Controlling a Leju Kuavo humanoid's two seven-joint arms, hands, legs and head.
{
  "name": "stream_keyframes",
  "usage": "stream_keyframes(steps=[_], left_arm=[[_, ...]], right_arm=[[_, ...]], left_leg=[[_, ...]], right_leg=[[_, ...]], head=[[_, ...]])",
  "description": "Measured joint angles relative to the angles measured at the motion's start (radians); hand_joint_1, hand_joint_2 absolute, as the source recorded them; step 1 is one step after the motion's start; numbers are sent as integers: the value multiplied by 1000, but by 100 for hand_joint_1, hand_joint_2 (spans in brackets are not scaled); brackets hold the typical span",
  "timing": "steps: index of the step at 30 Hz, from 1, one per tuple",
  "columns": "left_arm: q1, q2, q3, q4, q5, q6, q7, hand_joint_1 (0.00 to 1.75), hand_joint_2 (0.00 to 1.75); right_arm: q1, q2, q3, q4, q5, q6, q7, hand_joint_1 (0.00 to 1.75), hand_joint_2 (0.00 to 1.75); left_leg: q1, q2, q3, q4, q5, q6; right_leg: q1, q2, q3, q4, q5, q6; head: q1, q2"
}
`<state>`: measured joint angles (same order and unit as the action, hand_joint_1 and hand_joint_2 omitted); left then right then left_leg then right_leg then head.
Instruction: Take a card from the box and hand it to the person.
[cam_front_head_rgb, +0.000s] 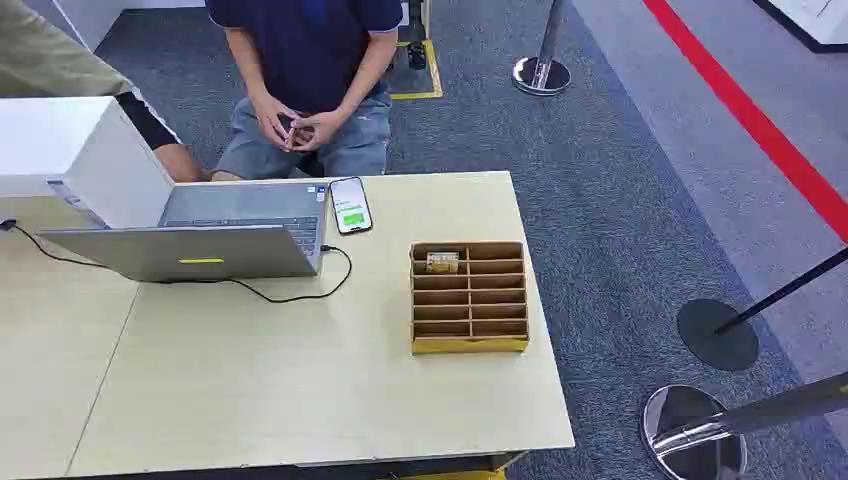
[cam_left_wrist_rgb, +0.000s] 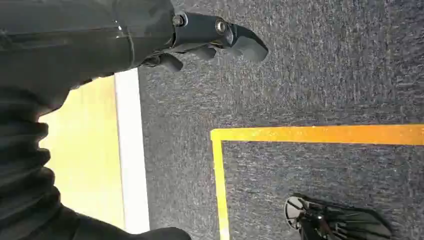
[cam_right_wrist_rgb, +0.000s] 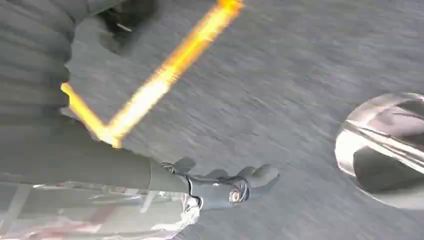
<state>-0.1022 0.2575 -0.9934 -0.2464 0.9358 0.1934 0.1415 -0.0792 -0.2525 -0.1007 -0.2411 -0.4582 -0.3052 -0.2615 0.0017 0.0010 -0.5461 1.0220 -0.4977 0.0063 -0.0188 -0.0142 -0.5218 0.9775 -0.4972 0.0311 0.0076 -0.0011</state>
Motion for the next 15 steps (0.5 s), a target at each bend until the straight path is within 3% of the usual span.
stream_keyframes(steps=[3,5,8,12,15], left_arm=[[-1,-4,-1,0,10,1,-13,0,175],[-2,-6,-1,0,11,1,-17,0,175],[-1,-16,-1,0,18,1,-18,0,175],[-2,-28,-1,0,27,3,-16,0,175],[-2,-38,-1,0,34,8,-11,0,175]], right_arm=[[-38,-62,-1,-12,41,-28,-111,0,175],[-65,-110,-2,-40,87,-71,-84,0,175],[-39,-168,-8,-214,279,-168,79,0,175],[-1,-213,-21,-539,557,-176,344,0,175],[21,-223,-31,-771,698,-164,419,0,175]], left_leg=[[-1,1,1,0,0,0],[-1,1,1,0,1,1],[-2,-2,-2,0,2,3],[-2,-2,-2,0,2,3],[-1,-3,-2,0,3,4]], right_leg=[[-1,1,0,0,1,1],[-1,2,0,0,1,2],[-1,-4,2,0,2,2],[-1,-3,2,0,2,2],[-1,-5,2,0,2,2]], head=[[-1,0],[0,0],[0,0],[0,0],[0,0]])
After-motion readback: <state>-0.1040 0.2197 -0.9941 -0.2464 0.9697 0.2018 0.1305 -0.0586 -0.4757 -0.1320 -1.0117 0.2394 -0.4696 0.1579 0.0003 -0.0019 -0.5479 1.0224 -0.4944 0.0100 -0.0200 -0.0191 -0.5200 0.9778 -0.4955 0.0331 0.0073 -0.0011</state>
